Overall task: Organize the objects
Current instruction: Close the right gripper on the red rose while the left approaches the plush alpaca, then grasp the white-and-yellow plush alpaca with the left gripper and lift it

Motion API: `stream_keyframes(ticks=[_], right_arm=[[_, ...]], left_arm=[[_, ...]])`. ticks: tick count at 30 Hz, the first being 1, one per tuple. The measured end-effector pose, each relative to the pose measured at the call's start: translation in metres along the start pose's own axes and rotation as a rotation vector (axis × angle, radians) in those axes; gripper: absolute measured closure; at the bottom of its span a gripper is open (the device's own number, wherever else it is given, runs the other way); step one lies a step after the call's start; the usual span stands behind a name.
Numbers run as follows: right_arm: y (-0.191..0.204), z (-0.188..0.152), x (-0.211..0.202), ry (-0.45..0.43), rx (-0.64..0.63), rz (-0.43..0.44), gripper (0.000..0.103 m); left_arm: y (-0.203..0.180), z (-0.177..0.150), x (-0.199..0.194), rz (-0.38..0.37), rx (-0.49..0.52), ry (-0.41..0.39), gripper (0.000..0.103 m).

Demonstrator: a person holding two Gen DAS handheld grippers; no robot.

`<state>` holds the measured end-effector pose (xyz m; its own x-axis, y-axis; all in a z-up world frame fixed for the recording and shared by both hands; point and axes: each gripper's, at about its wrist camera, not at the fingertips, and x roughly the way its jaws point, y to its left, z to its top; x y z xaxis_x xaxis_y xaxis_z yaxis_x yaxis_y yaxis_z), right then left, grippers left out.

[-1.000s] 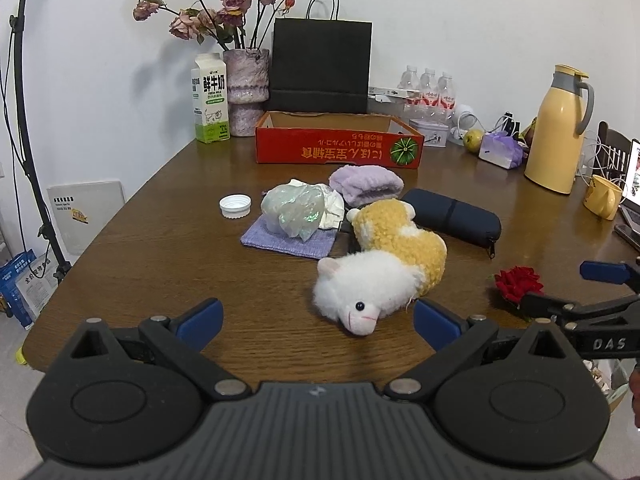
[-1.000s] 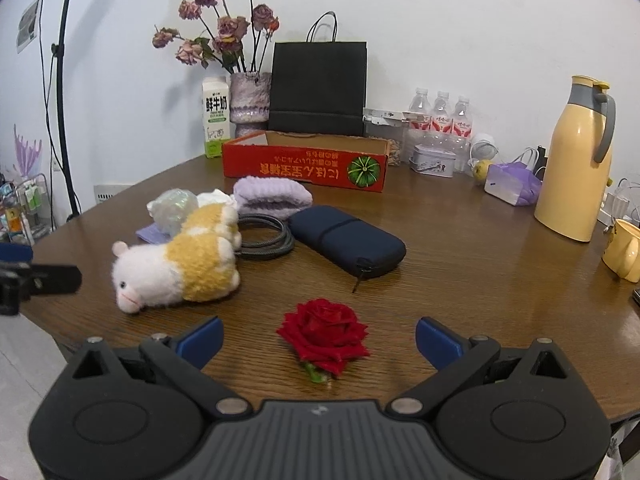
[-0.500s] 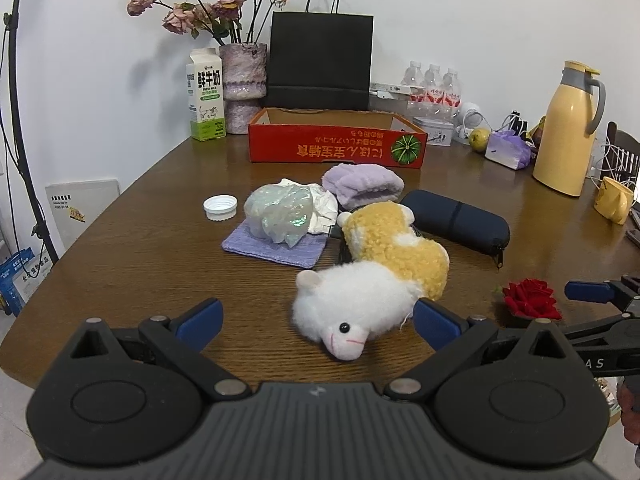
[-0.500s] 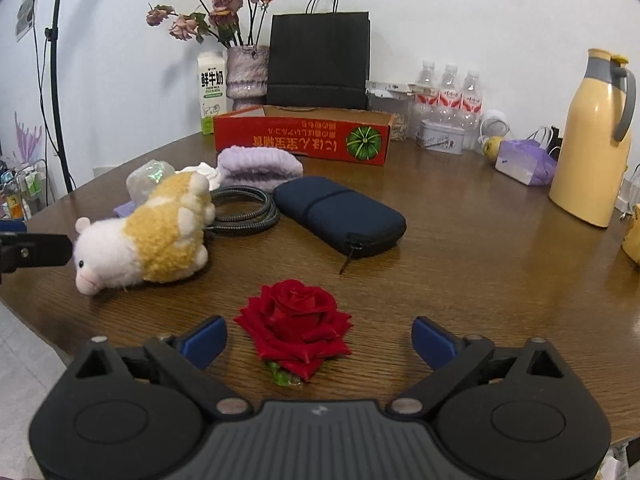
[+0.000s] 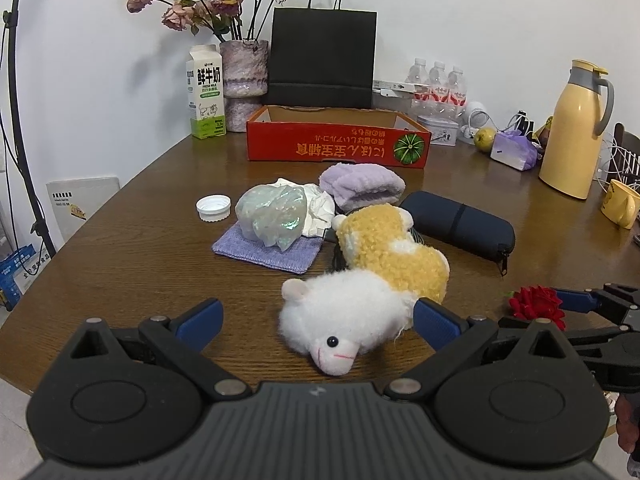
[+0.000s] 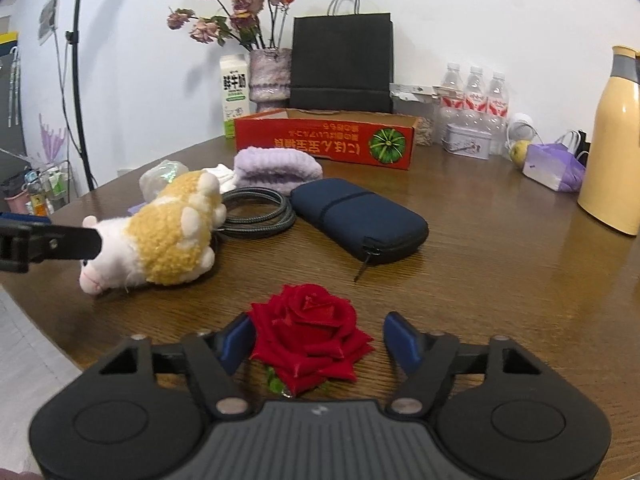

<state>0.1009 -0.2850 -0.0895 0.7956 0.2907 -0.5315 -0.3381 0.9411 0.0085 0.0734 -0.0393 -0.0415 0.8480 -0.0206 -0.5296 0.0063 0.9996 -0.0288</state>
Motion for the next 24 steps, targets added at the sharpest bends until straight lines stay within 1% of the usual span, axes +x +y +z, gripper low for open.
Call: stream_keyframes(ticks=[1, 2, 4, 5, 6, 8, 12, 16, 18, 24], right_arm=[[0.0, 0.0, -0.001, -0.005, -0.004, 0.005, 0.042], [0.0, 0.0, -0.001, -0.01, -0.007, 0.01, 0.048], [-0.001, 0.0, -0.001, -0.014, -0.011, 0.021, 0.056], [-0.001, 0.001, -0.001, -0.015, -0.013, 0.026, 0.061], [-0.002, 0.001, -0.001, -0.015, -0.012, 0.03, 0.063], [-0.005, 0.004, 0.0, -0.017, -0.005, 0.039, 0.065], [-0.01, 0.01, 0.001, -0.032, 0.007, 0.038, 0.065], [-0.013, 0.017, 0.001, -0.043, 0.006, 0.037, 0.065], [-0.014, 0.021, 0.002, -0.047, 0.005, 0.038, 0.065], [-0.017, 0.032, 0.004, -0.057, -0.01, 0.047, 0.065]], left_arm=[[-0.001, 0.0, 0.0, 0.0, 0.001, 0.0, 0.0], [-0.001, 0.001, 0.001, 0.0, 0.001, 0.0, 0.0], [-0.003, 0.002, 0.002, 0.0, 0.003, 0.0, 0.0], [-0.004, 0.002, 0.002, 0.0, 0.005, -0.001, 0.0], [-0.005, 0.003, 0.002, 0.001, 0.007, -0.003, 0.0], [-0.008, 0.005, 0.002, 0.001, 0.011, -0.008, 0.0], [-0.011, 0.009, 0.006, -0.002, 0.013, -0.021, 0.0], [-0.017, 0.015, 0.013, -0.01, 0.019, -0.007, 0.0], [-0.021, 0.018, 0.017, -0.025, 0.045, 0.005, 0.0], [-0.037, 0.031, 0.032, -0.055, 0.176, 0.077, 0.0]])
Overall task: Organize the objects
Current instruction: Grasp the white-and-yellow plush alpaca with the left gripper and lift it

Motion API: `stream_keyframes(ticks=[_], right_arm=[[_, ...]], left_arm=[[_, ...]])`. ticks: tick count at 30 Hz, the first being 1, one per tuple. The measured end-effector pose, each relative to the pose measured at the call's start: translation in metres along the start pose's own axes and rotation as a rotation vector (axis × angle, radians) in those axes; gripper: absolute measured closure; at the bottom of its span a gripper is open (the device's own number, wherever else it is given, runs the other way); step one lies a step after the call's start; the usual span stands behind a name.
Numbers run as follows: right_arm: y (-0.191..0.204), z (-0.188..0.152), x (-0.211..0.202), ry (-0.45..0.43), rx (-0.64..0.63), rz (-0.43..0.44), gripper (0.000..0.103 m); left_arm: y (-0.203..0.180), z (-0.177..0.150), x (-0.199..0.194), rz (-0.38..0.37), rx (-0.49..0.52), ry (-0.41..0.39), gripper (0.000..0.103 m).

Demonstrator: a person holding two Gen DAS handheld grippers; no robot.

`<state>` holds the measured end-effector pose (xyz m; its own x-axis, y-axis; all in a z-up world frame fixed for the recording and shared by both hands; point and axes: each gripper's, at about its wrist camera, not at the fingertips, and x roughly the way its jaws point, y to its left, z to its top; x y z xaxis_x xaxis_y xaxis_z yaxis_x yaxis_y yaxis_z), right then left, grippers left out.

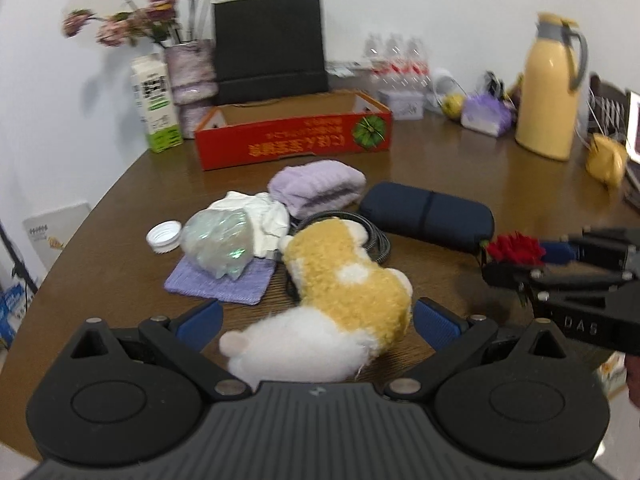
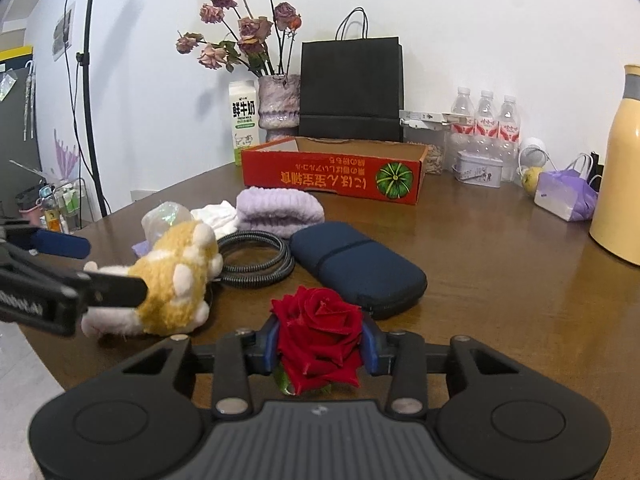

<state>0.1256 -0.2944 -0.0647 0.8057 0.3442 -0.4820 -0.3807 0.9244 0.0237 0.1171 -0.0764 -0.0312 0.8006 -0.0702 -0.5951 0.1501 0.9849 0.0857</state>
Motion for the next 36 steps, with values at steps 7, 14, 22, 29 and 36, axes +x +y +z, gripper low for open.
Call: stream_keyframes(ticks=[7, 14, 22, 29, 36], right_arm=[[-0.005, 0.007, 0.005, 0.001, -0.006, 0.017, 0.065], [-0.012, 0.01, 0.008, 0.012, -0.008, 0.023, 0.065], [-0.02, 0.008, 0.011, 0.03, -0.012, 0.036, 0.065], [-0.021, 0.005, 0.012, 0.035, -0.005, 0.055, 0.065], [-0.019, 0.003, 0.008, 0.036, 0.0, 0.051, 0.065]], left_arm=[[-0.006, 0.008, 0.029, -0.029, 0.05, 0.104, 0.0], [-0.005, 0.009, 0.057, -0.041, 0.03, 0.165, 0.0], [0.0, 0.004, 0.07, -0.033, -0.032, 0.183, 0.0], [0.002, 0.007, 0.074, -0.032, -0.055, 0.215, 0.0], [0.0, 0.005, 0.071, -0.026, -0.048, 0.205, 0.0]])
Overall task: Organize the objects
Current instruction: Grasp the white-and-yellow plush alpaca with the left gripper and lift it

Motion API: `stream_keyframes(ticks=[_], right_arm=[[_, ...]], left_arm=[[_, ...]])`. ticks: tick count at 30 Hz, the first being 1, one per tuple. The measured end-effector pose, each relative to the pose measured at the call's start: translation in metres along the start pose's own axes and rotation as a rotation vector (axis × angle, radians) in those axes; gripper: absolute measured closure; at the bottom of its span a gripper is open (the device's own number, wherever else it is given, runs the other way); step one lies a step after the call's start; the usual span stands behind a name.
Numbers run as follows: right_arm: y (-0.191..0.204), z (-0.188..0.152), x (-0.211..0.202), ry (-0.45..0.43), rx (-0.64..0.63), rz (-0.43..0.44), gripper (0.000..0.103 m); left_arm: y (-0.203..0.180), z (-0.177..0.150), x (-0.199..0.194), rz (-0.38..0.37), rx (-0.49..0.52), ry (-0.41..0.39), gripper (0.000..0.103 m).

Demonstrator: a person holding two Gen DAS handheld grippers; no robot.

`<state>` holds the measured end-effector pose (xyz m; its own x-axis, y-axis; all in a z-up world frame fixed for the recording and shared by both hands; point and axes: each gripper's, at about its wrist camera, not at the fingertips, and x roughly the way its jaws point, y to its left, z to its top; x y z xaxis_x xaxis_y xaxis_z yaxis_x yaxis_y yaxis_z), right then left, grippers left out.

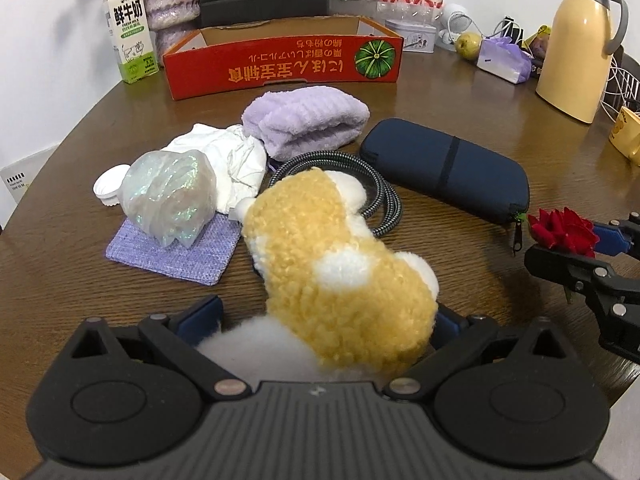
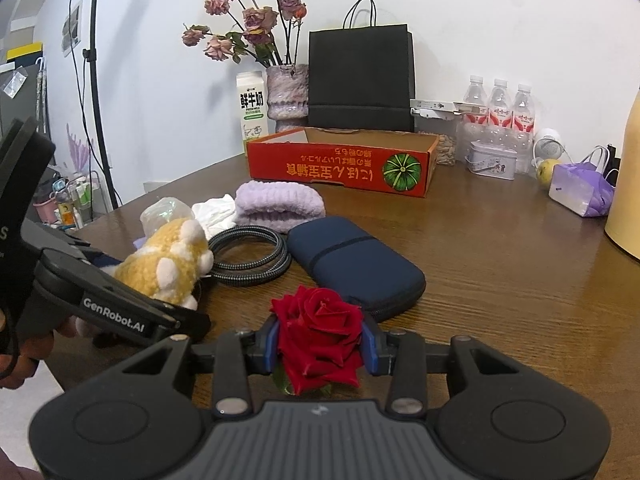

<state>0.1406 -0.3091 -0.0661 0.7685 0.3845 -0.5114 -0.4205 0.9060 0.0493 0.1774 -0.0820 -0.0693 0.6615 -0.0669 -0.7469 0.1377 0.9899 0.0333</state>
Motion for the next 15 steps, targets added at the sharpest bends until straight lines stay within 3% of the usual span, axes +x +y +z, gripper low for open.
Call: stream_keyframes(ticks=[5, 8, 15], right_arm=[[0.002, 0.001, -0.003, 0.0, 0.005, -0.011, 0.065], [0.004, 0.001, -0.006, -0.003, 0.009, -0.016, 0.065], [0.012, 0.004, -0.011, -0.011, 0.015, -0.033, 0.065]], left_arm=[[-0.003, -0.003, -0.006, 0.0, 0.021, -0.033, 0.01], [-0.004, -0.007, -0.011, -0.001, 0.035, -0.066, 0.032], [-0.005, -0.013, -0.023, 0.011, 0.069, -0.13, 0.034]])
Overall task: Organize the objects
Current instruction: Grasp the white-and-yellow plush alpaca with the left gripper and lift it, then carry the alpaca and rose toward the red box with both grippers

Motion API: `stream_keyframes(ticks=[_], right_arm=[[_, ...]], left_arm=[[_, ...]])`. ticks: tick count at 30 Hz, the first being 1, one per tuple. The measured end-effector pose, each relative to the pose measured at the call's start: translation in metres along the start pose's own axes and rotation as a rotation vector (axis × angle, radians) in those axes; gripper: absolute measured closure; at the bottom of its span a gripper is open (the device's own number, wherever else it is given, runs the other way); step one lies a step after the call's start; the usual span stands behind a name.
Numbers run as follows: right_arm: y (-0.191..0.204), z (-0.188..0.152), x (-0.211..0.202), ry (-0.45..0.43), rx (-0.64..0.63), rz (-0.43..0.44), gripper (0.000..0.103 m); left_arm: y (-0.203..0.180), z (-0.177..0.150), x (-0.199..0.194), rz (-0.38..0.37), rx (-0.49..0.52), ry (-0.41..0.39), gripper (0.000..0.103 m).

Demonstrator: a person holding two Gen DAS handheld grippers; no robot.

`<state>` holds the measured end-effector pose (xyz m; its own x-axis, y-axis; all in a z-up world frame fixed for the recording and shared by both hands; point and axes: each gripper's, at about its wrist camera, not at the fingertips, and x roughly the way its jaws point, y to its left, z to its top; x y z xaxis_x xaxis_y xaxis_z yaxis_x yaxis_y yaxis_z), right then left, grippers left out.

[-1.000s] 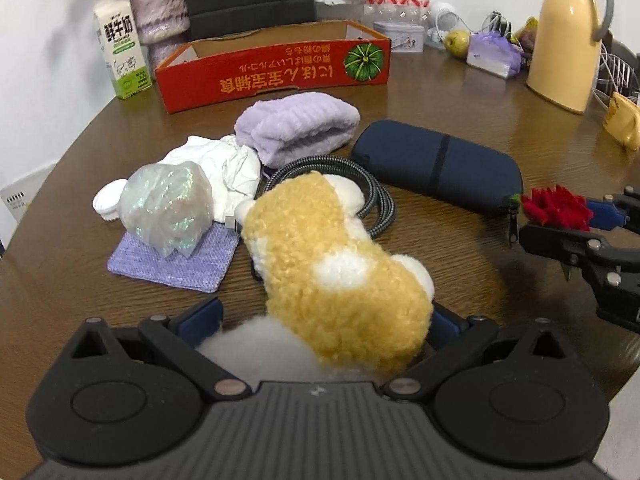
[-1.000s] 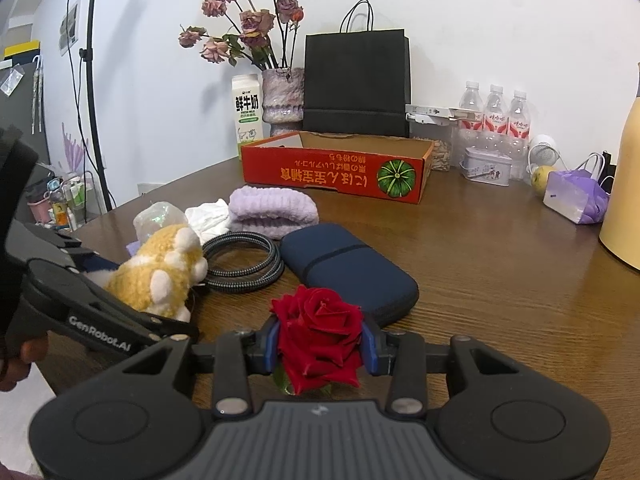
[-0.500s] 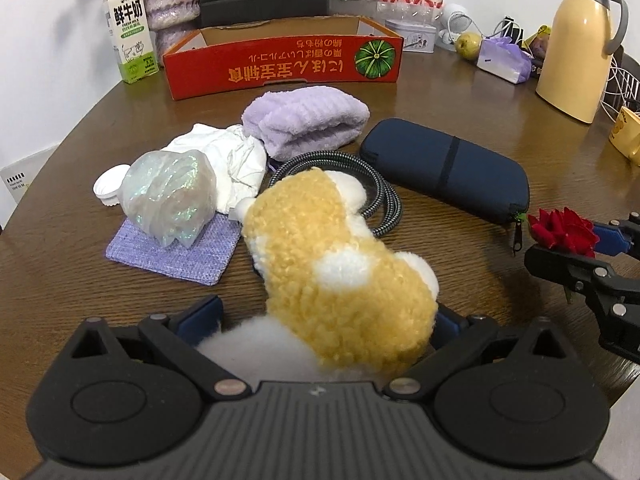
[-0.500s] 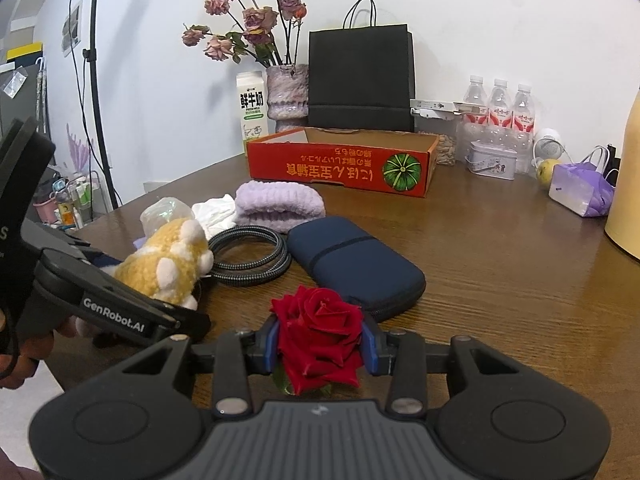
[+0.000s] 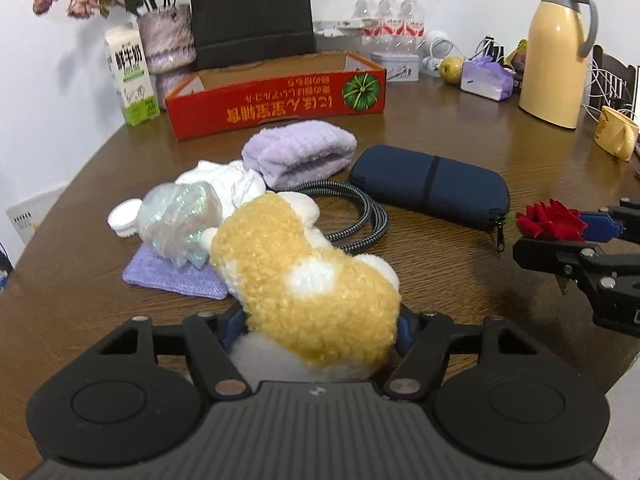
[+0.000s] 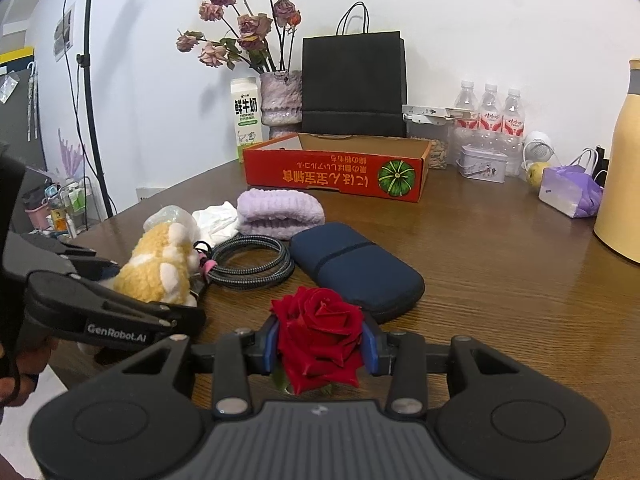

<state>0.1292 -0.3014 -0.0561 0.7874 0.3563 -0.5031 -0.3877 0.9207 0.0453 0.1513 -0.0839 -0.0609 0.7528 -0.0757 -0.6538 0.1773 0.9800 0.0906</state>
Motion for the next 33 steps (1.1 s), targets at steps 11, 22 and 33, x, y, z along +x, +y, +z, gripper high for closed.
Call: stream_keyframes(ticks=[11, 22, 33], right_arm=[[0.023, 0.012, -0.008, -0.035, -0.003, -0.021, 0.065], [0.042, 0.033, -0.005, -0.076, -0.011, -0.041, 0.065], [0.046, 0.065, 0.012, -0.126, -0.021, -0.062, 0.065]], left_arm=[[0.018, 0.004, -0.03, -0.008, -0.017, -0.107, 0.034], [0.041, 0.019, -0.048, -0.013, -0.047, -0.186, 0.034], [0.059, 0.048, -0.046, -0.004, -0.061, -0.252, 0.034]])
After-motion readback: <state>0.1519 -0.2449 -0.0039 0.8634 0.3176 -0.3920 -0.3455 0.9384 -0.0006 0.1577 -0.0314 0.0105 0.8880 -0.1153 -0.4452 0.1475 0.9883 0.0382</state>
